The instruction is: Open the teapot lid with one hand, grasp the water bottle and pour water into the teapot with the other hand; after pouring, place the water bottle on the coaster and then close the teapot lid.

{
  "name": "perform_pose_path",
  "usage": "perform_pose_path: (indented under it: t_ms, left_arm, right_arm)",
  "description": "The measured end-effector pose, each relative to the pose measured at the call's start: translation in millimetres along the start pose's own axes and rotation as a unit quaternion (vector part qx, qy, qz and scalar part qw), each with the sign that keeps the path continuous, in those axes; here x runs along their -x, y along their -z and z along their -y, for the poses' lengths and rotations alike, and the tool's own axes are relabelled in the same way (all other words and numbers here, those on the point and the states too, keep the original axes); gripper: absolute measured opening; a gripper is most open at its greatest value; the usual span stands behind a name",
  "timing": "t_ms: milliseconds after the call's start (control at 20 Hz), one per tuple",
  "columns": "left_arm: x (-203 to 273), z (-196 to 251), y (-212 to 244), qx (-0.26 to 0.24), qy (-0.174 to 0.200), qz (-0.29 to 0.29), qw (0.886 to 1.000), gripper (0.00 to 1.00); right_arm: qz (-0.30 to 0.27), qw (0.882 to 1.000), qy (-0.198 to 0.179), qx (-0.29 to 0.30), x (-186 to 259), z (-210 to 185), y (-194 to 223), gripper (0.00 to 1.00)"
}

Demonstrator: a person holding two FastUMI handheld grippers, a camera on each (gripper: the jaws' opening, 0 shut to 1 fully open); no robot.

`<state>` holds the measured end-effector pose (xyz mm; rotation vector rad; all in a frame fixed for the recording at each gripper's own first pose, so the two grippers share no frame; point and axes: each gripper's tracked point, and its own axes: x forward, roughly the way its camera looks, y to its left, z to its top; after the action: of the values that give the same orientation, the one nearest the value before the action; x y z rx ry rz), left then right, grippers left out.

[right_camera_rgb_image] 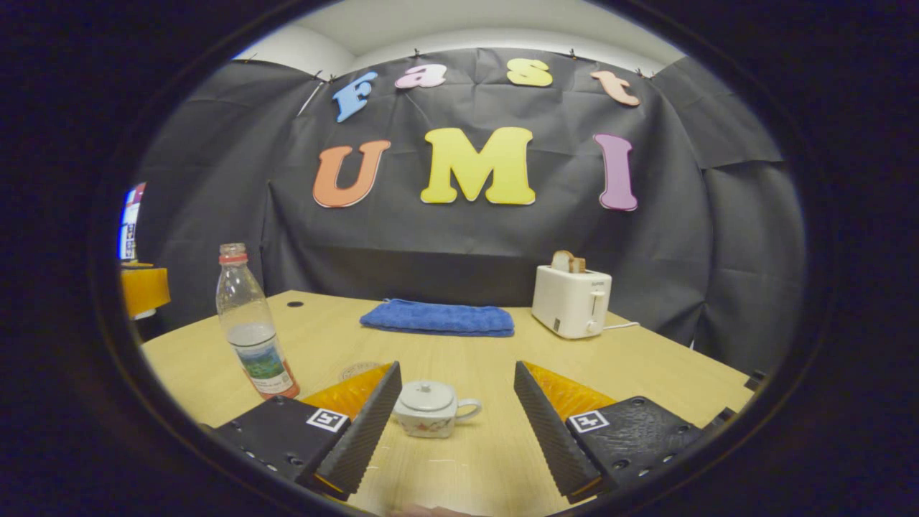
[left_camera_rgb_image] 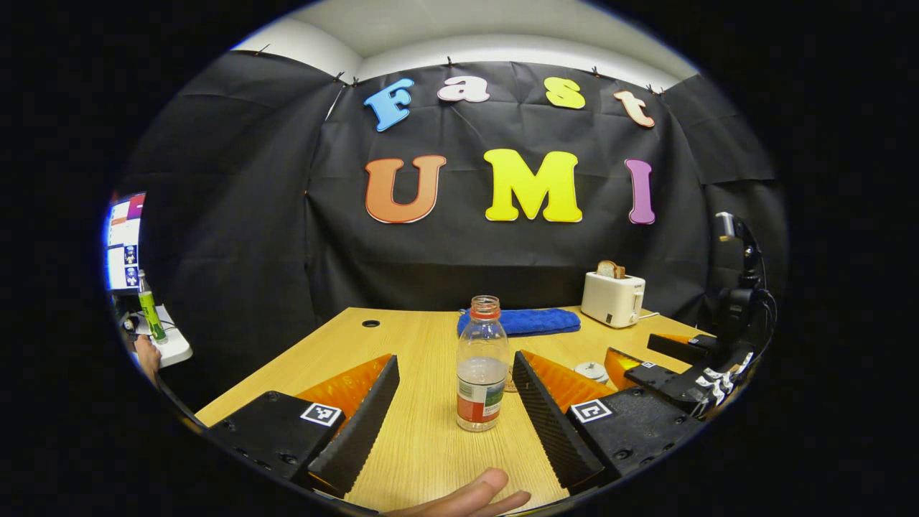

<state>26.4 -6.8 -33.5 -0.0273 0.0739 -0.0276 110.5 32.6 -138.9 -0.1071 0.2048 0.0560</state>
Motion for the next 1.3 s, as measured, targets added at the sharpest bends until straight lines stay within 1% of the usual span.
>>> perform_pose_path:
  t_ms: [100,250,300,350,450,500,550,650,700,850,1100,1200,1250,1300]
  left_arm:
    - [-1,0,0,-0.008,-0.001,0.001,1.0,0.99]
    - [-2,2,2,-0.007,0.0,0.002,1.0,1.0]
    - [-3,2,2,-0.005,0.0,0.002,1.0,1.0]
    - [-4,2,3,-0.005,-0.002,0.002,1.0,1.0]
    - [-6,5,6,-0.008,0.0,-0.003,1.0,0.99]
    - [-6,5,8,-0.011,0.0,-0.005,1.0,0.99]
    - [-7,5,9,-0.014,-0.001,-0.007,1.0,1.0]
    - [-8,7,14,-0.018,-0.001,-0.014,1.0,0.99]
    - [-8,7,14,-0.021,0.0,-0.014,1.0,1.0]
    - [-9,9,14,-0.027,0.002,-0.013,1.0,1.0]
    - [-11,9,20,-0.025,0.002,-0.022,0.999,1.0]
    - [-12,6,21,-0.028,-0.002,-0.024,0.999,0.99]
    - [-12,4,22,-0.029,-0.004,-0.025,0.999,1.0]
    - [-12,3,23,-0.03,-0.006,-0.026,0.999,1.0]
  right_arm:
    - [0.002,1.0,-0.001,-0.003,-13,-2,2,0.97]
    - [-0.001,1.0,-0.003,-0.004,-31,-11,5,0.97]
    - [-0.001,1.0,-0.004,-0.004,-37,-14,5,0.95]
    - [-0.001,1.0,-0.005,-0.003,-40,-17,7,0.97]
    - [-0.002,1.0,-0.004,-0.011,-49,-21,10,0.95]
    - [-0.009,1.0,-0.003,-0.017,-53,-23,14,0.97]
    - [-0.02,1.0,0.0,-0.021,-59,-24,21,0.95]
    - [-0.041,0.999,-0.007,-0.023,-63,-29,34,0.93]
    - [-0.046,0.999,-0.01,-0.025,-63,-32,37,0.87]
    - [-0.046,0.998,-0.016,-0.027,-63,-32,37,0.65]
    - [-0.046,0.999,-0.01,-0.019,-63,-30,36,0.65]
    - [-0.042,0.999,-0.007,-0.005,-63,-29,36,0.67]
    - [-0.039,0.999,-0.008,-0.003,-64,-29,35,0.73]
    - [-0.034,0.999,-0.008,-0.002,-64,-29,32,0.69]
